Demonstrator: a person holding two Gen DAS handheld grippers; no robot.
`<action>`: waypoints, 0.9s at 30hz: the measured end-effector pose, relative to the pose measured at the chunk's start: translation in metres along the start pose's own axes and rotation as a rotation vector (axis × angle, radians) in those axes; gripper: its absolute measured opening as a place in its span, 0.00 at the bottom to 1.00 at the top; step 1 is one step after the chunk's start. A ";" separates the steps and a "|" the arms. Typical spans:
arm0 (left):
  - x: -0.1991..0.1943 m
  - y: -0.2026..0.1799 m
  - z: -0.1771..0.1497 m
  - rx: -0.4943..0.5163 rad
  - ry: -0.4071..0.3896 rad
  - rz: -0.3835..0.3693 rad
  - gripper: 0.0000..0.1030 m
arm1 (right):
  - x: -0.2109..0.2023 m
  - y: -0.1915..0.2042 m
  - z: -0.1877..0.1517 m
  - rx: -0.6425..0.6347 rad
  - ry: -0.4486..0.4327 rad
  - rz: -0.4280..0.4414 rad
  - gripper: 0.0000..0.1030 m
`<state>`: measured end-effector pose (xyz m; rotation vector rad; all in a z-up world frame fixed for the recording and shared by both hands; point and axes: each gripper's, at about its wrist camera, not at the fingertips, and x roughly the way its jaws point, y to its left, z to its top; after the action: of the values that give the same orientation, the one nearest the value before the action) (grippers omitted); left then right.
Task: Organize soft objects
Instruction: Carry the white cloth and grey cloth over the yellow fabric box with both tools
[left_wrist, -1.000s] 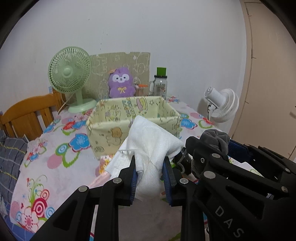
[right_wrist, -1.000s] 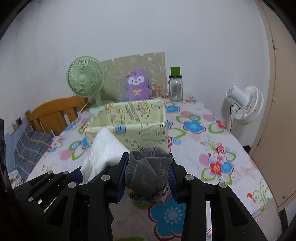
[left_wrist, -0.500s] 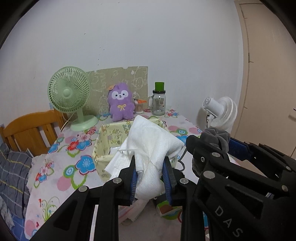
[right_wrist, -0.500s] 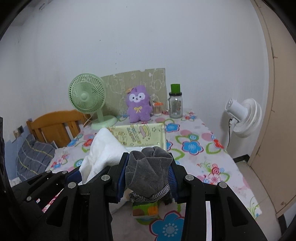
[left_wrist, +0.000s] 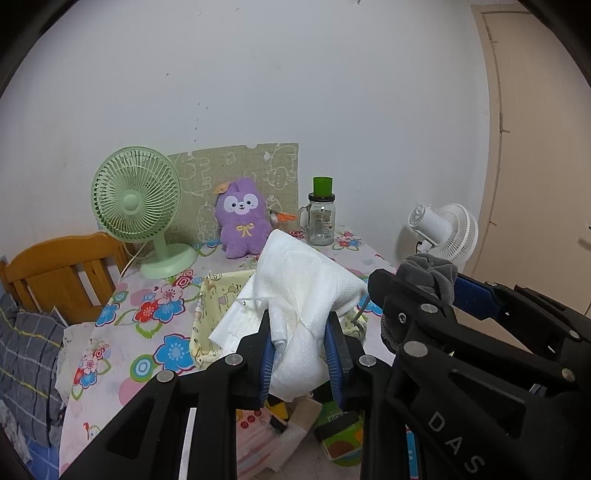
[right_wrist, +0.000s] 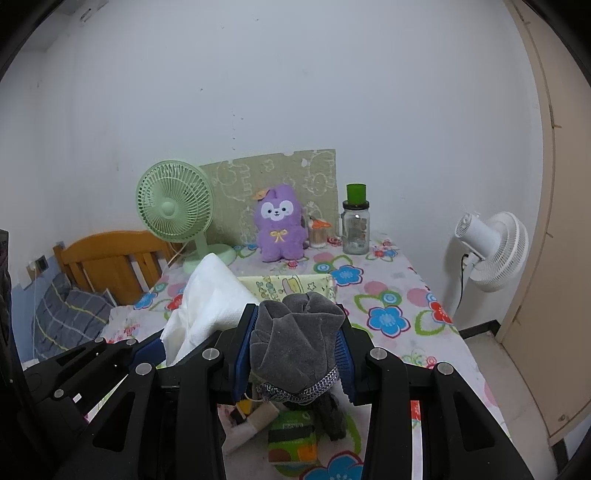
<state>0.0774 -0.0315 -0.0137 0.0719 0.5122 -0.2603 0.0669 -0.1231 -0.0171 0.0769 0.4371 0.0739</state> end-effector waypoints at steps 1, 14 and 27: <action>0.003 0.001 0.001 -0.004 0.004 -0.002 0.24 | 0.003 0.000 0.001 0.000 0.002 0.003 0.41; 0.041 0.016 0.021 -0.008 0.022 0.006 0.24 | 0.048 0.001 0.021 0.000 0.020 0.014 0.41; 0.100 0.031 0.028 -0.023 0.097 0.028 0.25 | 0.105 -0.007 0.028 0.012 0.071 0.046 0.41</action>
<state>0.1830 -0.0276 -0.0384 0.0693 0.6097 -0.2242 0.1740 -0.1224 -0.0370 0.0964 0.5072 0.1191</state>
